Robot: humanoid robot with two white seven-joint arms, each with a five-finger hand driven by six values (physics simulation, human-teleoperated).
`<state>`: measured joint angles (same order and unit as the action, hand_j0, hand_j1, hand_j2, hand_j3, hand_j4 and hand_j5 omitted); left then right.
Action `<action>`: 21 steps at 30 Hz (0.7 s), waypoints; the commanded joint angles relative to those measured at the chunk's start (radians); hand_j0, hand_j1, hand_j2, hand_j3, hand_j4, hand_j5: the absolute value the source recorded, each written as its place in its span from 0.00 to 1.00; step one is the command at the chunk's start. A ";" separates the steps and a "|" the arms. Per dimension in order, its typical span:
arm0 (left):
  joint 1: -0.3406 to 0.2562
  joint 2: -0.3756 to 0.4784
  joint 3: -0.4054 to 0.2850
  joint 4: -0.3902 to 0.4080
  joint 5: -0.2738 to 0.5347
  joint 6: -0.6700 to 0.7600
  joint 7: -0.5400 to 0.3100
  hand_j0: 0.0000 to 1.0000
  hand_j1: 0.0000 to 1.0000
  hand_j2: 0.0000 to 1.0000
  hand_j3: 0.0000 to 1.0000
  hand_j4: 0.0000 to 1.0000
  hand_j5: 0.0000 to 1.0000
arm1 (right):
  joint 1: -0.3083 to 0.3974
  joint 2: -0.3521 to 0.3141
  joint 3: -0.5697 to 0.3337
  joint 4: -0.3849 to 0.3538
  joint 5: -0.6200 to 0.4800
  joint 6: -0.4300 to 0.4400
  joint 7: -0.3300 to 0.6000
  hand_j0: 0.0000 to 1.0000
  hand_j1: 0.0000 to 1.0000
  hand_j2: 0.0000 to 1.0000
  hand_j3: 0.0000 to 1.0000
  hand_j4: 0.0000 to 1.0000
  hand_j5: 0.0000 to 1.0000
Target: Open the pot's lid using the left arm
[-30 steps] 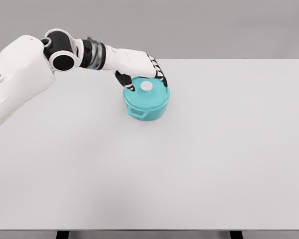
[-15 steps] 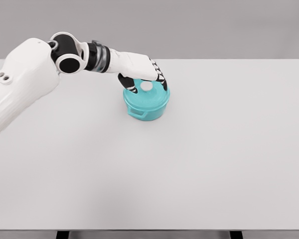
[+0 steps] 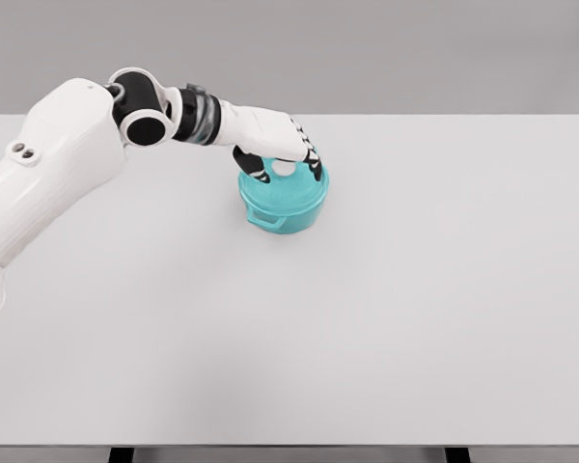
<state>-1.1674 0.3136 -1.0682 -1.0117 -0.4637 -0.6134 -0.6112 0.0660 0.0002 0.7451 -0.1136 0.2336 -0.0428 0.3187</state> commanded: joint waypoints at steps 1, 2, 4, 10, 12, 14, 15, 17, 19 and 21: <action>0.000 -0.002 -0.006 0.001 0.003 0.003 0.000 0.73 0.73 0.73 0.73 0.73 0.73 | 0.000 0.000 0.000 0.000 0.000 0.000 0.000 1.00 1.00 1.00 1.00 1.00 1.00; 0.000 -0.002 -0.006 0.001 0.003 0.003 0.000 0.73 0.73 0.73 0.73 0.73 0.73 | 0.000 0.000 0.000 0.000 0.001 0.000 0.000 1.00 1.00 1.00 1.00 1.00 1.00; 0.000 -0.002 -0.006 0.001 0.005 0.003 0.000 0.73 0.73 0.73 0.73 0.73 0.73 | 0.000 0.000 0.000 0.000 0.001 0.000 0.000 1.00 1.00 1.00 1.00 1.00 1.00; 0.000 -0.001 -0.006 0.001 0.003 0.003 0.000 0.63 0.63 0.63 0.63 0.63 0.63 | 0.000 0.000 0.000 0.000 0.000 0.000 0.000 1.00 1.00 1.00 1.00 1.00 1.00; 0.000 0.001 -0.006 0.001 0.003 0.003 0.000 0.57 0.57 0.57 0.57 0.57 0.57 | 0.000 0.000 0.000 0.000 0.000 0.000 0.000 1.00 1.00 1.00 1.00 1.00 1.00; 0.000 0.001 -0.007 0.001 0.003 0.003 0.000 0.50 0.50 0.50 0.50 0.50 0.50 | 0.000 0.000 0.000 0.000 0.001 0.000 0.000 1.00 1.00 1.00 1.00 1.00 1.00; 0.000 0.001 -0.007 -0.001 0.003 0.003 0.000 0.48 0.48 0.48 0.48 0.48 0.48 | -0.002 0.000 0.000 0.000 0.000 0.000 0.000 1.00 1.00 1.00 1.00 1.00 1.00; 0.000 0.001 -0.007 -0.001 0.003 0.003 0.000 0.41 0.41 0.41 0.41 0.41 0.41 | 0.000 0.000 0.000 0.000 0.001 0.000 0.000 1.00 1.00 1.00 1.00 1.00 1.00; -0.002 0.001 -0.007 -0.001 0.003 0.003 0.000 0.38 0.38 0.38 0.38 0.38 0.38 | -0.002 0.000 0.000 0.000 0.000 0.000 0.000 1.00 1.00 1.00 1.00 1.00 1.00; -0.002 0.007 -0.007 -0.004 0.003 0.003 0.000 0.36 0.36 0.36 0.36 0.36 0.36 | 0.000 0.000 0.000 0.000 0.000 0.000 0.000 1.00 1.00 1.00 1.00 1.00 1.00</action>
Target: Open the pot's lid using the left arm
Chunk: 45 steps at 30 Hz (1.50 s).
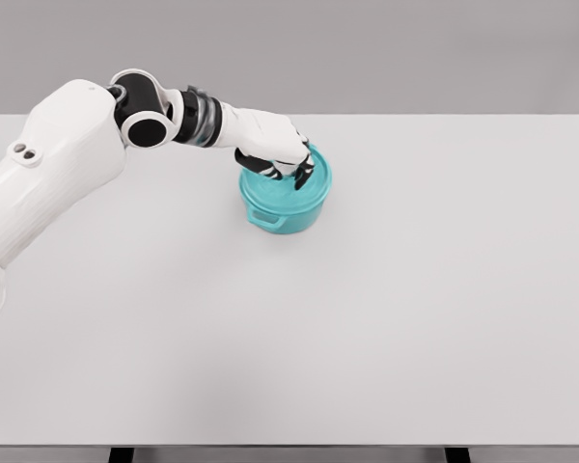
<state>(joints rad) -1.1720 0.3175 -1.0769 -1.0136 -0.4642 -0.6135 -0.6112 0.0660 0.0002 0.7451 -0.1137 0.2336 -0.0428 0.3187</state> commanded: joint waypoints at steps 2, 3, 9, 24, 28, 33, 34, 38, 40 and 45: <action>-0.005 0.014 0.003 -0.005 0.005 0.003 0.000 0.35 0.35 0.35 0.35 0.35 0.35 | 0.000 0.000 0.000 0.000 0.000 0.000 0.000 1.00 1.00 1.00 1.00 1.00 1.00; -0.008 0.029 0.003 -0.006 0.007 0.003 0.000 0.35 0.35 0.35 0.35 0.35 0.35 | 0.000 0.000 0.000 0.000 0.000 0.000 0.000 1.00 1.00 1.00 1.00 1.00 1.00; -0.049 0.141 0.006 -0.013 0.010 0.003 0.000 0.35 0.35 0.35 0.35 0.35 0.35 | 0.000 0.000 0.000 0.000 0.000 0.000 0.000 1.00 1.00 1.00 1.00 1.00 1.00; 0.003 0.272 -0.020 0.000 -0.073 0.003 0.000 0.39 0.39 0.39 0.39 0.39 0.39 | 0.000 0.000 0.000 0.000 0.000 0.000 0.000 1.00 1.00 1.00 1.00 1.00 1.00; 0.020 0.287 -0.020 0.000 -0.077 0.003 0.000 0.71 0.71 0.71 0.71 0.71 0.71 | 0.000 0.000 0.000 0.000 0.000 0.000 0.000 1.00 1.00 1.00 1.00 1.00 1.00; 0.021 0.287 -0.020 0.026 -0.077 0.003 0.000 0.97 0.97 0.97 0.97 0.97 0.97 | 0.000 0.000 0.000 0.000 0.000 0.000 0.000 1.00 1.00 1.00 1.00 1.00 1.00; 0.021 0.287 -0.018 0.030 -0.077 0.003 0.000 1.00 1.00 1.00 1.00 1.00 1.00 | 0.000 0.000 0.000 0.000 0.000 0.000 0.000 1.00 1.00 1.00 1.00 1.00 1.00; 0.028 0.345 -0.011 0.038 -0.065 0.003 0.000 1.00 1.00 1.00 1.00 1.00 1.00 | 0.000 0.000 0.000 0.000 0.000 0.000 0.000 1.00 1.00 1.00 1.00 1.00 1.00; 0.061 0.420 -0.003 0.104 0.010 0.003 0.000 1.00 1.00 1.00 1.00 1.00 1.00 | 0.000 0.000 0.000 -0.001 0.000 0.000 0.000 1.00 1.00 1.00 1.00 1.00 1.00; 0.090 0.482 0.003 0.139 0.111 0.003 0.000 1.00 1.00 1.00 1.00 1.00 1.00 | 0.000 0.000 0.000 0.000 0.000 0.000 0.000 1.00 1.00 1.00 1.00 1.00 1.00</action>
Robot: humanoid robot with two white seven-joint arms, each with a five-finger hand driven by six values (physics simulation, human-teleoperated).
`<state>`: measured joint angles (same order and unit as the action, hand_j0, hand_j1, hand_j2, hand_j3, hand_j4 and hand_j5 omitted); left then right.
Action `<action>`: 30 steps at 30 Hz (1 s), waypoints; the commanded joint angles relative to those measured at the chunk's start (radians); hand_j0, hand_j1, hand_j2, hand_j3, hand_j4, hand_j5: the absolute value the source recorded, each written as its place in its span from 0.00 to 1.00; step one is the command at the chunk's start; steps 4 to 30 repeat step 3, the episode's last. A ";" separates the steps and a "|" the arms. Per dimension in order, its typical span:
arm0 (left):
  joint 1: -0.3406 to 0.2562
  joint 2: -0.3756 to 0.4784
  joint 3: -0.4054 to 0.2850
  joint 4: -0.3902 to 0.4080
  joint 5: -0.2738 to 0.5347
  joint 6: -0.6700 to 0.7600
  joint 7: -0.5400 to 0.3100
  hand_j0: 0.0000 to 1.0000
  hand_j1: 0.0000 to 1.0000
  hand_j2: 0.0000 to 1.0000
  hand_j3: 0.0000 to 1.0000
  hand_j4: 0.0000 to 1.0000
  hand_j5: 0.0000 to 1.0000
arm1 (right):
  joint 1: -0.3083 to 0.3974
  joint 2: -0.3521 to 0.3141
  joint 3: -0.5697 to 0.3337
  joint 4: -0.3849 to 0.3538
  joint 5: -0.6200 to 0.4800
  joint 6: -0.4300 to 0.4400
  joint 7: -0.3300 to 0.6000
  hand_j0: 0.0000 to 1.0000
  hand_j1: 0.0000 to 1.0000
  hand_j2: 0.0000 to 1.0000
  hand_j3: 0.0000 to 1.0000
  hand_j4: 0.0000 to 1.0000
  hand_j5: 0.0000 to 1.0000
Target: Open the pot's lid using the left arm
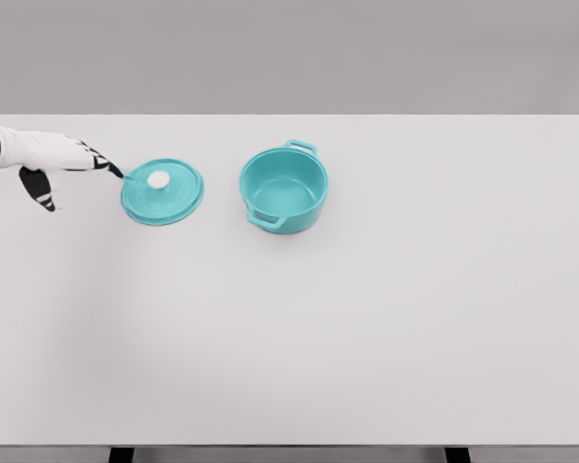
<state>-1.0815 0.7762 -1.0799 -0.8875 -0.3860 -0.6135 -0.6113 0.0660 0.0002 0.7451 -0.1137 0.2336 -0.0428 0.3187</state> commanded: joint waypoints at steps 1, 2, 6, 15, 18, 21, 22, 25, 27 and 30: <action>0.000 0.021 0.006 0.013 0.033 0.003 0.000 1.00 1.00 1.00 1.00 1.00 1.00 | 0.000 0.000 0.000 0.000 0.000 0.000 0.000 1.00 1.00 1.00 1.00 1.00 1.00; 0.000 0.021 0.008 0.013 0.033 0.003 0.000 1.00 1.00 1.00 1.00 1.00 1.00 | 0.000 0.000 0.000 0.000 0.001 0.000 0.000 1.00 1.00 1.00 1.00 1.00 1.00; 0.000 0.023 0.008 0.015 0.033 0.003 0.000 1.00 1.00 1.00 1.00 1.00 1.00 | 0.000 0.000 0.000 0.000 0.000 0.000 0.000 1.00 1.00 1.00 1.00 1.00 1.00; 0.000 0.023 0.008 0.015 0.033 0.003 0.000 1.00 1.00 1.00 1.00 1.00 1.00 | 0.000 0.000 0.000 0.000 0.000 0.000 0.000 1.00 1.00 1.00 1.00 1.00 1.00; 0.000 0.023 0.008 0.015 0.033 0.003 0.000 1.00 1.00 1.00 1.00 1.00 1.00 | 0.000 0.000 0.000 0.000 0.000 0.000 0.000 1.00 1.00 1.00 1.00 1.00 1.00; 0.000 0.023 0.008 0.015 0.033 0.003 0.000 1.00 1.00 1.00 1.00 1.00 1.00 | 0.000 0.000 0.000 0.000 0.000 0.000 0.000 1.00 1.00 1.00 1.00 1.00 1.00; 0.000 0.023 0.008 0.015 0.033 0.003 0.000 1.00 1.00 1.00 1.00 1.00 1.00 | 0.000 0.000 0.000 0.000 0.000 0.000 0.000 1.00 1.00 1.00 1.00 1.00 1.00; 0.000 0.023 0.008 0.015 0.033 0.003 0.000 1.00 1.00 1.00 1.00 1.00 1.00 | 0.000 0.000 0.000 0.000 0.000 0.000 0.000 1.00 1.00 1.00 1.00 1.00 1.00; 0.000 0.023 0.008 0.015 0.033 0.003 0.000 1.00 1.00 1.00 1.00 1.00 1.00 | 0.000 0.000 0.000 0.000 0.000 0.000 0.000 1.00 1.00 1.00 1.00 1.00 1.00; 0.000 0.023 0.008 0.015 0.033 0.003 0.000 1.00 1.00 1.00 1.00 1.00 1.00 | 0.000 0.000 0.000 0.000 0.000 0.000 0.000 1.00 1.00 1.00 1.00 1.00 1.00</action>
